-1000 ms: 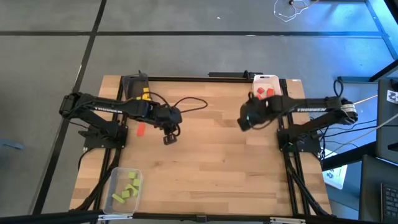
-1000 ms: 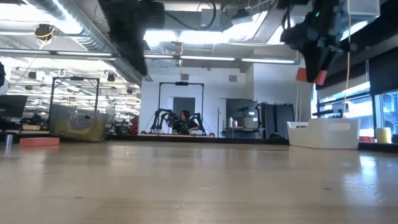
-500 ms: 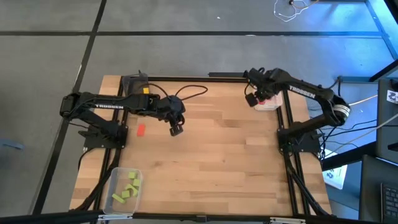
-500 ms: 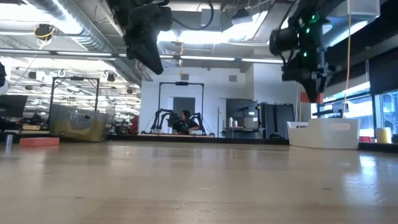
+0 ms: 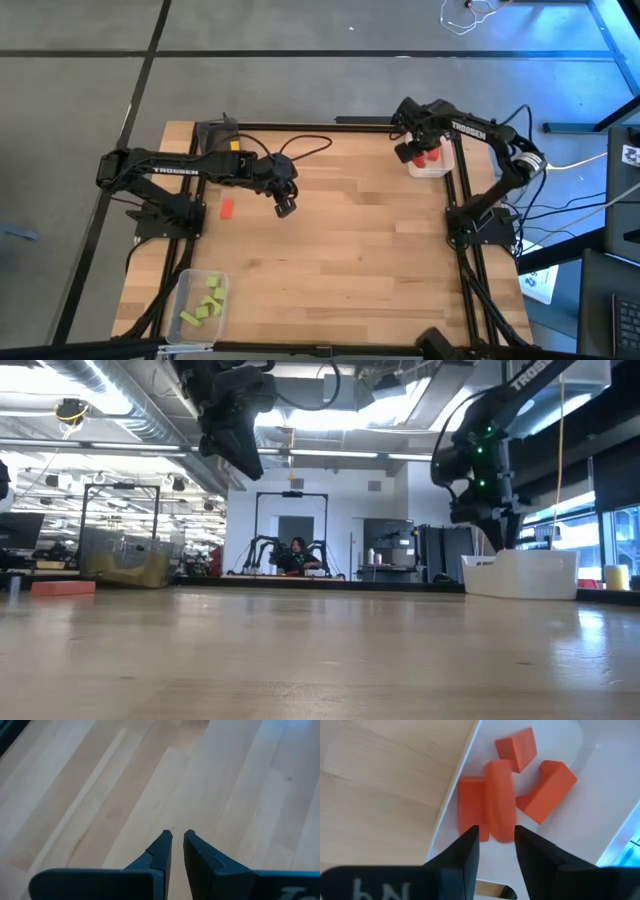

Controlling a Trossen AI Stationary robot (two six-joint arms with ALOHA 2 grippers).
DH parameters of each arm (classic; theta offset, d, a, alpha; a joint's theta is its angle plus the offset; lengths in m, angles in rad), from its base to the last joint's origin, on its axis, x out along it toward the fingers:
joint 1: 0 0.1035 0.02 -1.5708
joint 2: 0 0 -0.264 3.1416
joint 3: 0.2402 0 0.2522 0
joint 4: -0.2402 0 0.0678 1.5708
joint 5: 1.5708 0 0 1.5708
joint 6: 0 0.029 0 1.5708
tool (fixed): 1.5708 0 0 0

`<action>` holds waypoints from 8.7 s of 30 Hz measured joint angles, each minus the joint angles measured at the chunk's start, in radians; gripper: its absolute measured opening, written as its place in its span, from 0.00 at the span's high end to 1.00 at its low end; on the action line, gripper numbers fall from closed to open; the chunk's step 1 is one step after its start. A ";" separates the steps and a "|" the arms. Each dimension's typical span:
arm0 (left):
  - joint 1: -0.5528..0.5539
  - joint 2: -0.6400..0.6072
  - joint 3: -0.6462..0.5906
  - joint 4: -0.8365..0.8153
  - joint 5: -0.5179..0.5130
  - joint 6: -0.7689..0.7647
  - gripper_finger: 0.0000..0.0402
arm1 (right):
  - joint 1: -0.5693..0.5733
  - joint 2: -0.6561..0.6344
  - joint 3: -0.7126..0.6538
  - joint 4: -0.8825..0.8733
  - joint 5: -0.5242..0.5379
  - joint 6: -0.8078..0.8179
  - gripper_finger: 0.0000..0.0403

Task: Sort & place blocks by color
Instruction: Put the orange block into the white bin

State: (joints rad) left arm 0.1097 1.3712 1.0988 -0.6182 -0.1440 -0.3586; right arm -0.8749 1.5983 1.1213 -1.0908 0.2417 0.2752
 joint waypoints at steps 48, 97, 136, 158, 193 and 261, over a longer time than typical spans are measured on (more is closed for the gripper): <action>0.013 -0.083 0.000 -0.909 0.026 -1.026 0.90 | 0.435 -0.115 0.001 0.399 -0.932 -0.673 0.67; 0.013 -0.019 -0.151 -0.844 0.094 -1.256 0.41 | 0.435 -0.115 0.001 0.399 -0.932 -0.672 0.67; 0.013 -0.023 -0.549 -0.321 -0.001 -1.171 0.41 | 0.435 -0.115 0.000 0.399 -0.932 -0.672 0.67; 0.013 -0.021 -0.558 -0.308 -0.013 -1.142 0.41 | 0.435 -0.115 0.000 0.399 -0.932 -0.672 0.67; 0.013 -0.020 -0.560 -0.229 0.003 -1.070 0.69 | 0.435 -0.115 0.000 0.399 -0.932 -0.672 0.67; 0.128 0.053 0.000 0.188 0.586 -0.021 0.70 | 0.567 -0.111 0.002 0.854 -0.813 -0.851 0.69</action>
State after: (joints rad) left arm 0.2381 1.4243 1.0985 -0.4302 0.4420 -0.3794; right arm -0.3084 1.4872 1.1229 -0.2364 -0.5715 -0.5753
